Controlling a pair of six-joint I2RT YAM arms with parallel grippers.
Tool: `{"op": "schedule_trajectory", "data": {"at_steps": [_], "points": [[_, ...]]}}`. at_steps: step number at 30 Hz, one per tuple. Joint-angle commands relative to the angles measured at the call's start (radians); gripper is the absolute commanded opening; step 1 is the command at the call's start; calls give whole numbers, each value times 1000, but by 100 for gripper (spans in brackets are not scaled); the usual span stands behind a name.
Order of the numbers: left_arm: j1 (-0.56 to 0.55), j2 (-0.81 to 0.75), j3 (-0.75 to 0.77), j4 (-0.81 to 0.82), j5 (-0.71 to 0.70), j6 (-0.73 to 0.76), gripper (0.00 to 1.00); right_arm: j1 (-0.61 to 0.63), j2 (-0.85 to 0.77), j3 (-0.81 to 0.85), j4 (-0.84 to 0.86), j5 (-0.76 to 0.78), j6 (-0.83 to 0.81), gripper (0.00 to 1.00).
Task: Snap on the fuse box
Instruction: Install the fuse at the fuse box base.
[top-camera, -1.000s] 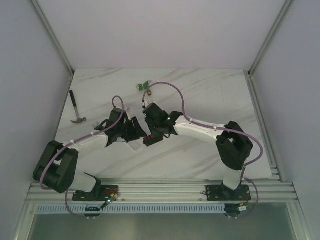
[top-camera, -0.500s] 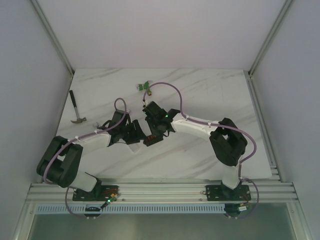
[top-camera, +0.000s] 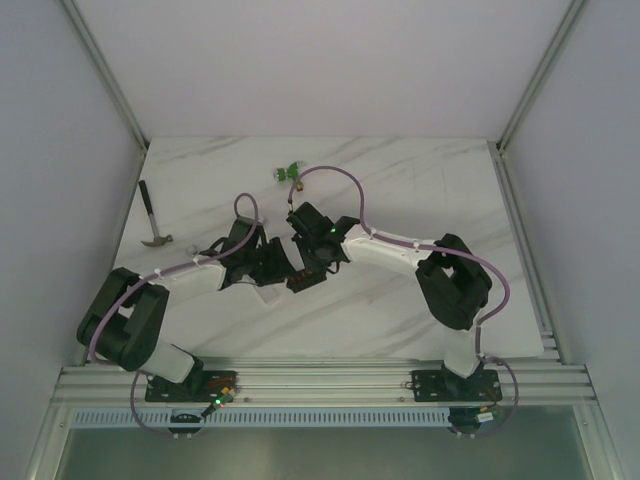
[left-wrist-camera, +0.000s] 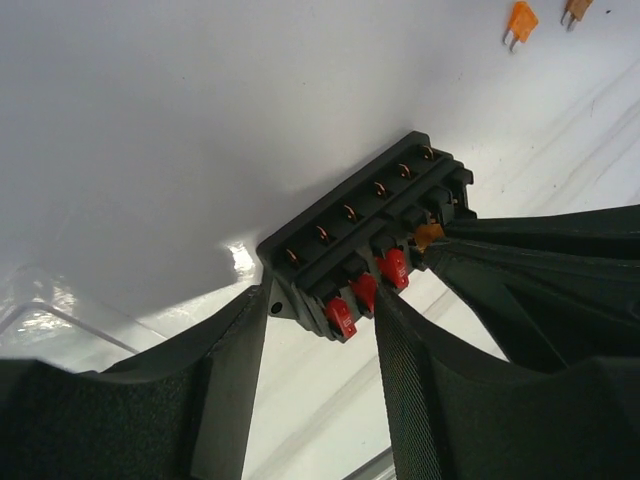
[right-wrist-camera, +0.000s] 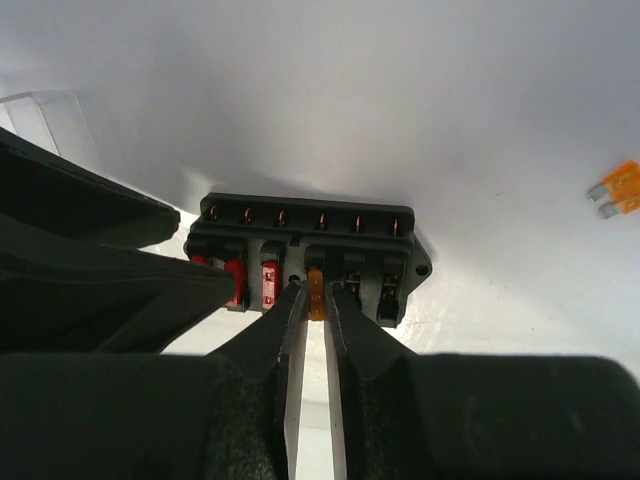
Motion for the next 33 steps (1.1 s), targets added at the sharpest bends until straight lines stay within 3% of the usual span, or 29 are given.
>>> {"op": "schedule_trajectory", "data": {"at_steps": [1, 10, 25, 33], "points": [[-20, 27, 31, -16, -11, 0, 55, -2, 16, 33, -29, -16, 16, 17], [-81, 55, 50, -10, -11, -17, 49, -1, -44, -26, -45, 5, 25, 0], [-199, 128, 60, 92, 19, -128, 47, 18, -269, -270, 40, 158, 41, 0], [-259, 115, 19, 136, -64, -261, 43, 42, -325, -321, 63, 230, 77, 0]]}}
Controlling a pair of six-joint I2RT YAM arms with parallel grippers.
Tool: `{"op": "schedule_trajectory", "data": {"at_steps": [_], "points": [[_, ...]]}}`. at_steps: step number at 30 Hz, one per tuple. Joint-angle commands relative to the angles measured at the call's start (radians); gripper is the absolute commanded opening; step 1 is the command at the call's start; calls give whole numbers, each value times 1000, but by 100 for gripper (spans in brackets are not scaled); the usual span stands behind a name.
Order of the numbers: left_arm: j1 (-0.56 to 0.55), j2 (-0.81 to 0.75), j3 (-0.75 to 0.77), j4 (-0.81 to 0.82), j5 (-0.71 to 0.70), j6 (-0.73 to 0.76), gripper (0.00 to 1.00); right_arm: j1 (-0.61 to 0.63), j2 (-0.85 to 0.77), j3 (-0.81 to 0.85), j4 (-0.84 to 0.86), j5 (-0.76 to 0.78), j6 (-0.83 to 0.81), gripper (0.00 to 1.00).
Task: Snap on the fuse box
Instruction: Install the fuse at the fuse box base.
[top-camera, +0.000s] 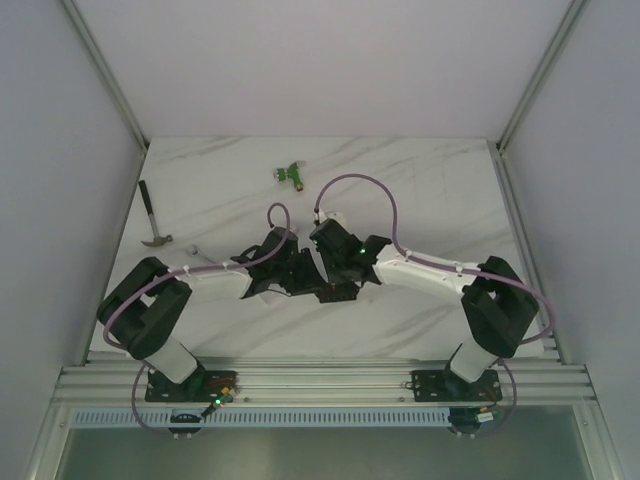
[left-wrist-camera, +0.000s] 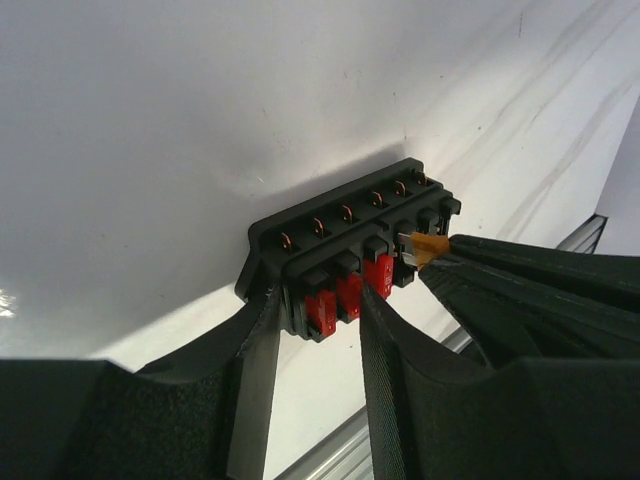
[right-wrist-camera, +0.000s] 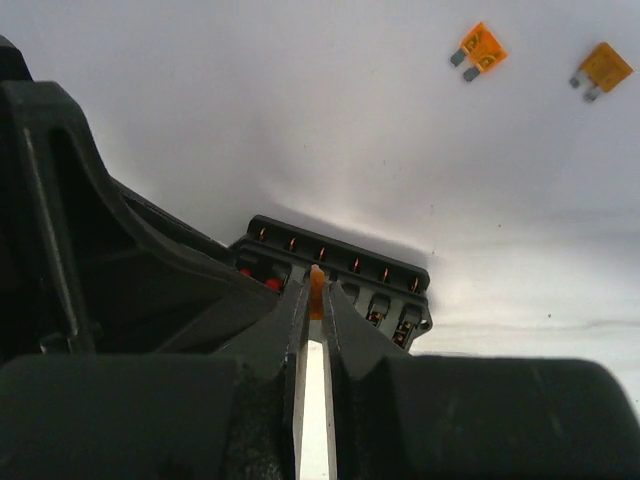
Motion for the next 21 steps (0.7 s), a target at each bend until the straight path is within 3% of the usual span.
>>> {"op": "schedule_trajectory", "data": {"at_steps": [1, 8, 15, 21], "points": [[-30, -1, -41, 11, -68, -103, 43, 27, -65, -58, 26, 90, 41, 0], [-51, -50, -77, 17, -172, -189, 43, 38, -173, -151, 61, 122, 70, 0], [-86, -67, -50, 17, -207, -202, 55, 38, -197, -204, 125, 101, 45, 0], [-89, -96, -64, 14, -227, -218, 60, 38, -176, -220, 177, 94, 30, 0]]}}
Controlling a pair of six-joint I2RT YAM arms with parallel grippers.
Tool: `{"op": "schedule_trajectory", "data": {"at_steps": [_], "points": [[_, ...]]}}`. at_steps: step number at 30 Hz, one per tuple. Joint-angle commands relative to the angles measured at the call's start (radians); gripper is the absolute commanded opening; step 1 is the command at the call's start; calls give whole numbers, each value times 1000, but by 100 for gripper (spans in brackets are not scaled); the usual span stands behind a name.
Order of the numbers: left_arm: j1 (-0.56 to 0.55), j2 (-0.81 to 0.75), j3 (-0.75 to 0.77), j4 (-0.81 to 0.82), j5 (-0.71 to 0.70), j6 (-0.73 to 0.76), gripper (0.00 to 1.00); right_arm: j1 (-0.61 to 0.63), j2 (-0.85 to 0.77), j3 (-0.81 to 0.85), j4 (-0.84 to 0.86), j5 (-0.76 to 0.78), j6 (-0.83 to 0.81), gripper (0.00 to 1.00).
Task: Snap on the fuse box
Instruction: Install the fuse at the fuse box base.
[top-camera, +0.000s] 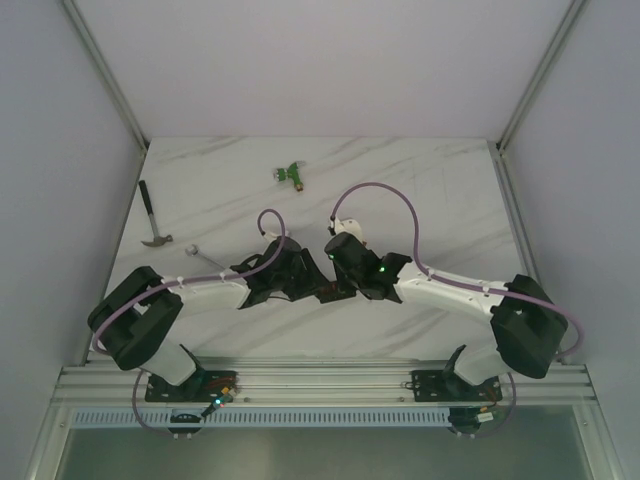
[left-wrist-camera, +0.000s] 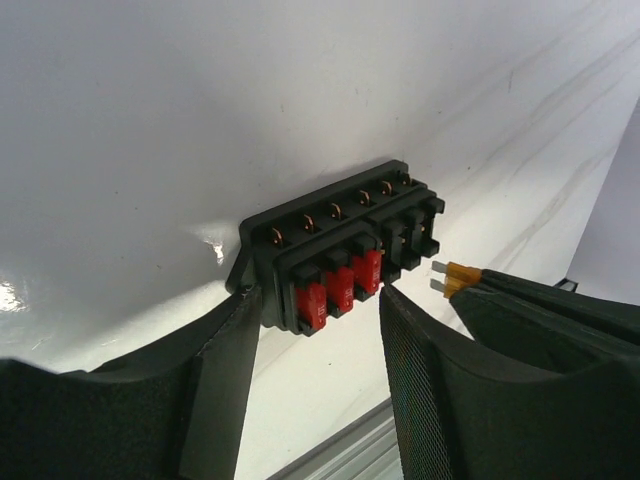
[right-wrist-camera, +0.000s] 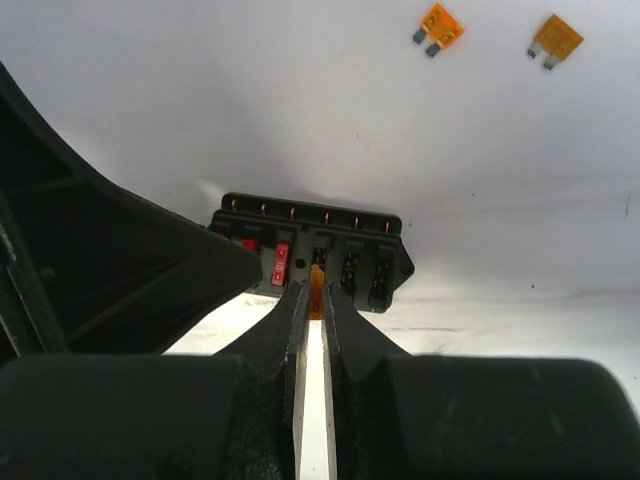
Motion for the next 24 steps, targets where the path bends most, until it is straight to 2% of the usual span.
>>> {"op": "schedule_trajectory", "data": {"at_steps": [1, 18, 24], "points": [[-5, -35, -10, -18, -38, -23, 60, 6, 11, -21, 72, 16, -10, 0], [-3, -12, -13, -24, -37, -33, 60, 14, 53, -33, 65, 67, 17, 0], [-3, -4, -15, -24, -35, -37, 57, 17, 72, -33, 62, 69, 22, 0]]}}
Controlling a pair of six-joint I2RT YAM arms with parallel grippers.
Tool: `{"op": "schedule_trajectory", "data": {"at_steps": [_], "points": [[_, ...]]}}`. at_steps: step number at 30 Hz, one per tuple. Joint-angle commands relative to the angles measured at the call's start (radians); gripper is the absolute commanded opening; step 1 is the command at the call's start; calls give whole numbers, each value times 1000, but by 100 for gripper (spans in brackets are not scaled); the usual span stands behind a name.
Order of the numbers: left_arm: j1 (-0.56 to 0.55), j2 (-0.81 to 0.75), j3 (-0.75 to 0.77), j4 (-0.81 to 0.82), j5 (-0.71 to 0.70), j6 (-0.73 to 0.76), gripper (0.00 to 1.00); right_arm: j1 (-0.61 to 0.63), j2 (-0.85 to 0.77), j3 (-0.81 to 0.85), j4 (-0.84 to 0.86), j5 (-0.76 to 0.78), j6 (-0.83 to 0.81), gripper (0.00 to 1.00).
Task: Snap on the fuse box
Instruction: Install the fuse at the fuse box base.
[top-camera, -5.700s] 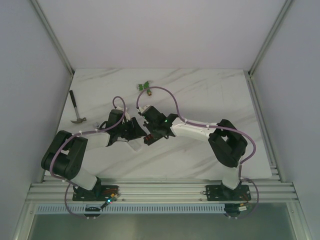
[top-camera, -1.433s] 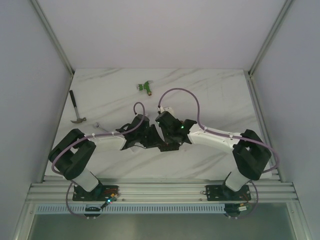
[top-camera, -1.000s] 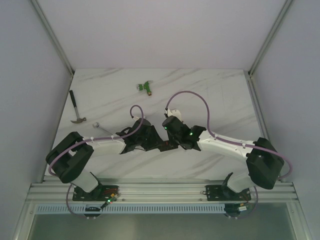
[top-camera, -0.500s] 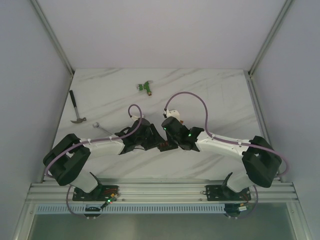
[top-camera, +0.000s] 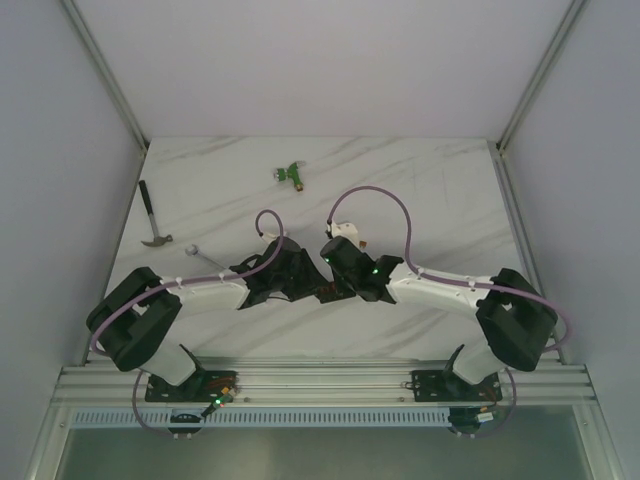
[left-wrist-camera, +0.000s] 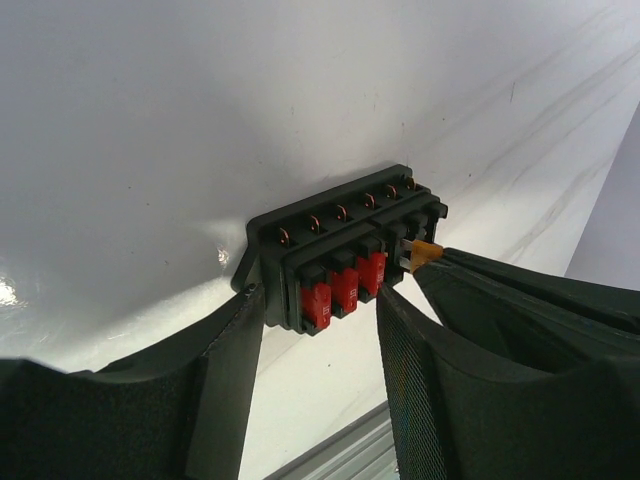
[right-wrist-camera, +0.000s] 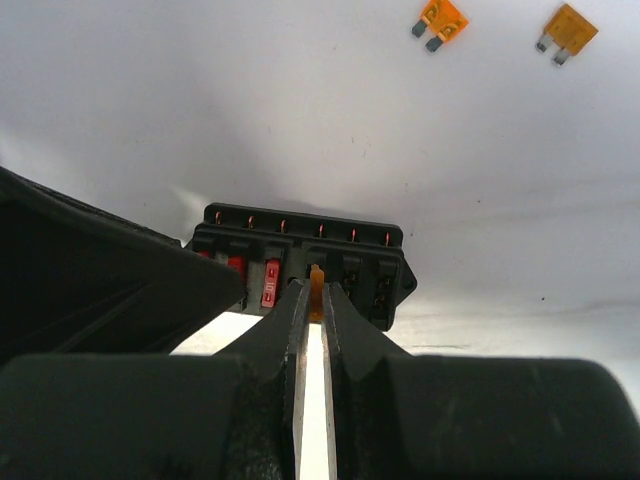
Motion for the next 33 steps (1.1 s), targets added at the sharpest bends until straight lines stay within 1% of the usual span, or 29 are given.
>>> {"op": "schedule_trajectory", "data": {"at_steps": [1, 17, 20, 33], "points": [[-3, 13, -11, -15, -16, -11, 57, 11, 17, -16, -2, 41, 22, 0], [-3, 23, -8, -15, -11, -11, 54, 23, 24, -19, -9, 63, 32, 0], [-3, 21, -9, -16, -11, -12, 53, 25, 57, -19, -10, 69, 32, 0], [-3, 21, -14, -15, -13, -14, 52, 34, 77, -17, -15, 88, 32, 0]]}}
